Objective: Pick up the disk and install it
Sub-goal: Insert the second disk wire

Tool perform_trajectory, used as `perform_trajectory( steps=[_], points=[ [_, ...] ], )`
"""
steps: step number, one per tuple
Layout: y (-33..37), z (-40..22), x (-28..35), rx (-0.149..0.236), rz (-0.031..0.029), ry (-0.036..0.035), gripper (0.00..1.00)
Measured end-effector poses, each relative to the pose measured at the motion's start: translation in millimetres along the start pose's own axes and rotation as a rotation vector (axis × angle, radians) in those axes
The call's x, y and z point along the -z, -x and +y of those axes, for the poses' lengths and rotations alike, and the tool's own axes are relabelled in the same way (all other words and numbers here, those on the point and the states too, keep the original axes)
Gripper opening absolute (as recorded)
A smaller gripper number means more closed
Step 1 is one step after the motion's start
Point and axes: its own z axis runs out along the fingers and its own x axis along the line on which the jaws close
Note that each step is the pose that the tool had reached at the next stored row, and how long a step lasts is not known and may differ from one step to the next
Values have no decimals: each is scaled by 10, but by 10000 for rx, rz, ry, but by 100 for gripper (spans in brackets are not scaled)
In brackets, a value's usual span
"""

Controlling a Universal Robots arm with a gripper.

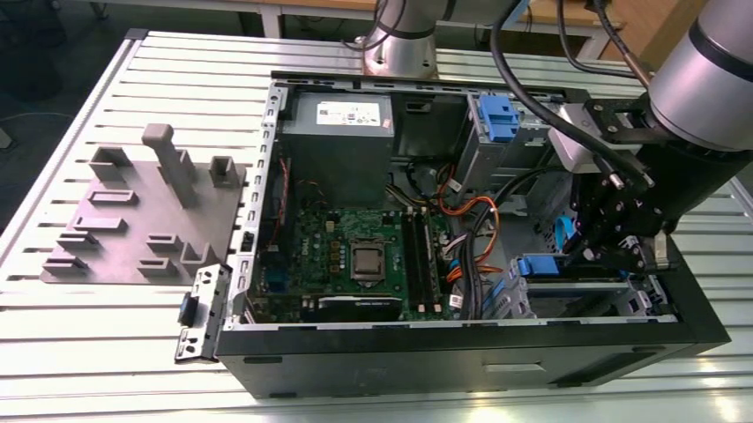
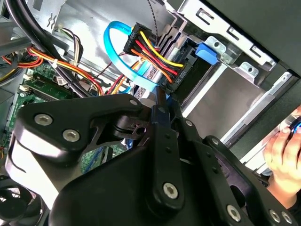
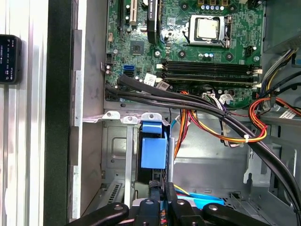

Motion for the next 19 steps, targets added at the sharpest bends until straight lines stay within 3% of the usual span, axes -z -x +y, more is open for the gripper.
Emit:
perform_trajectory(
  steps=[5, 6, 7, 17, 19],
  points=[
    [0, 0, -1, 0, -5, 0, 17],
    [-1, 0, 3, -1, -3, 0, 24],
    [-1, 0, 13, 0, -5, 0, 24],
    [-2, -7, 230, 0, -13, 0, 24],
    [-2, -8, 244, -1, -14, 0, 24]
  ],
)
